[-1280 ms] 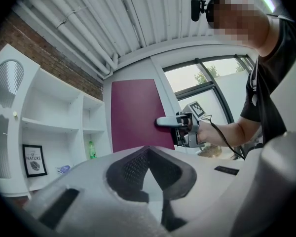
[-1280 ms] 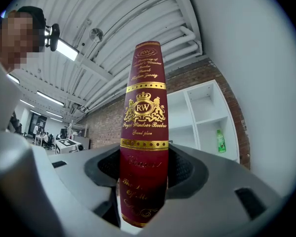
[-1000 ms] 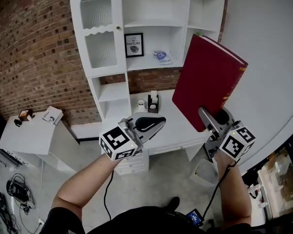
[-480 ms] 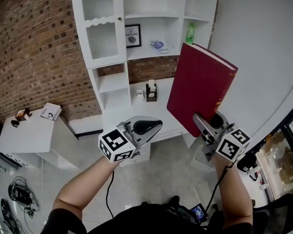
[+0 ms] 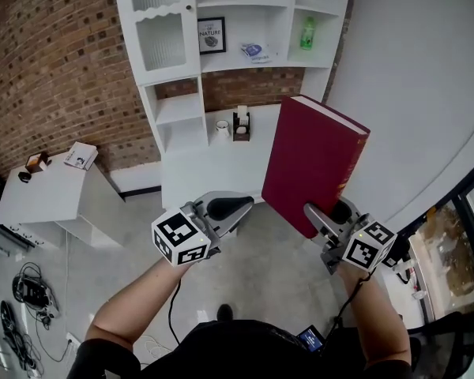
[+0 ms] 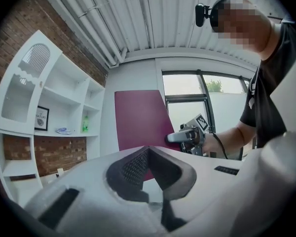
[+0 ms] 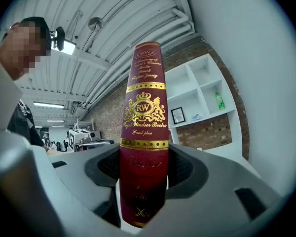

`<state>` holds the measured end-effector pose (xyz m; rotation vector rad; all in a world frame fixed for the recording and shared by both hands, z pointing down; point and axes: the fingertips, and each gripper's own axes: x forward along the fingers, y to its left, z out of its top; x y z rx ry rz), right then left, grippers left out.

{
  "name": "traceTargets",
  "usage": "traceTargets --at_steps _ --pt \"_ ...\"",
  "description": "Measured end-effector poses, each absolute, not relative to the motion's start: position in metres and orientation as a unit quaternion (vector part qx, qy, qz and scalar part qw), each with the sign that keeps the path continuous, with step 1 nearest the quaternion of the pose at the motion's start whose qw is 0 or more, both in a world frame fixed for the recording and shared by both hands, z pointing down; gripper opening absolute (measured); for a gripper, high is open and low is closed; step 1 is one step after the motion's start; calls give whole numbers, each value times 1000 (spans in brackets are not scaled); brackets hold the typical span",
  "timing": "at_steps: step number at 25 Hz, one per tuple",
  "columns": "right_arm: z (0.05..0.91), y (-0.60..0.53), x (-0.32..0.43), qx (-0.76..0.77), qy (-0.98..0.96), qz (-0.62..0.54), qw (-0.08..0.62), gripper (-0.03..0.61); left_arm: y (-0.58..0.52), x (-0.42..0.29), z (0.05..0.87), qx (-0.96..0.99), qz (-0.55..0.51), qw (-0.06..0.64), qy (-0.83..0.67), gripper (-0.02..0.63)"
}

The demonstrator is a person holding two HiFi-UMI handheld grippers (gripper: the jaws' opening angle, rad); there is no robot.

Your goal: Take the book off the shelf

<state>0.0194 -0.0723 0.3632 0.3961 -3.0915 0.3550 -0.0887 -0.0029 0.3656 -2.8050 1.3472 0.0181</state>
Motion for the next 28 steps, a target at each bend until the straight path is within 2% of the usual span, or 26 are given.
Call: traceTargets --at_steps 13,22,28 --pt "483 3 120 76 -975 202 62 235 67 31 464 -889 -16 -51 455 8" --pt "552 47 153 71 -963 247 88 235 95 67 522 -873 -13 -93 479 8" --pt "574 65 165 72 -953 275 100 233 103 83 532 -865 24 -128 484 8"
